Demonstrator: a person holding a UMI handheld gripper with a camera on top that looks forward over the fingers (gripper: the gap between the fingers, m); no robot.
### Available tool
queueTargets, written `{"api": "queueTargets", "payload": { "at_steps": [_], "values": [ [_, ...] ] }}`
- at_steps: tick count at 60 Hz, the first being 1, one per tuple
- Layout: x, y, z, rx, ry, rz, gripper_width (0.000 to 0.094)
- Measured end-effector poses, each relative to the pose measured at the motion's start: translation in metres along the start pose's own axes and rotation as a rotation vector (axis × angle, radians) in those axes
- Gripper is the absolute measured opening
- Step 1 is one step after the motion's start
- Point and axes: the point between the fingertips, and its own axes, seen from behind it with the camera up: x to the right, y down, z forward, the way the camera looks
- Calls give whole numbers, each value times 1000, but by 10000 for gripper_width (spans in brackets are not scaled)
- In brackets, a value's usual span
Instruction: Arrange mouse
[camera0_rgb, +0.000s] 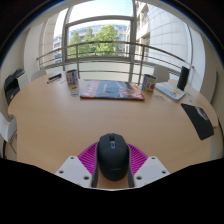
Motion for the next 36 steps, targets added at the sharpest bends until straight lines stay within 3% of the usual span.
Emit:
{"api": "queueTargets", "payload": {
  "at_steps": [8,17,28,33,36],
  "values": [
    [1,-27,-15,48,-39,-11,388],
    [36,-143,-69,247,-98,46,386],
    [188,-261,-101,452,-68,121,386],
    [280,-266,-79,447,4,137,385],
    [340,-239,-54,422,41,148,385]
  ]
}}
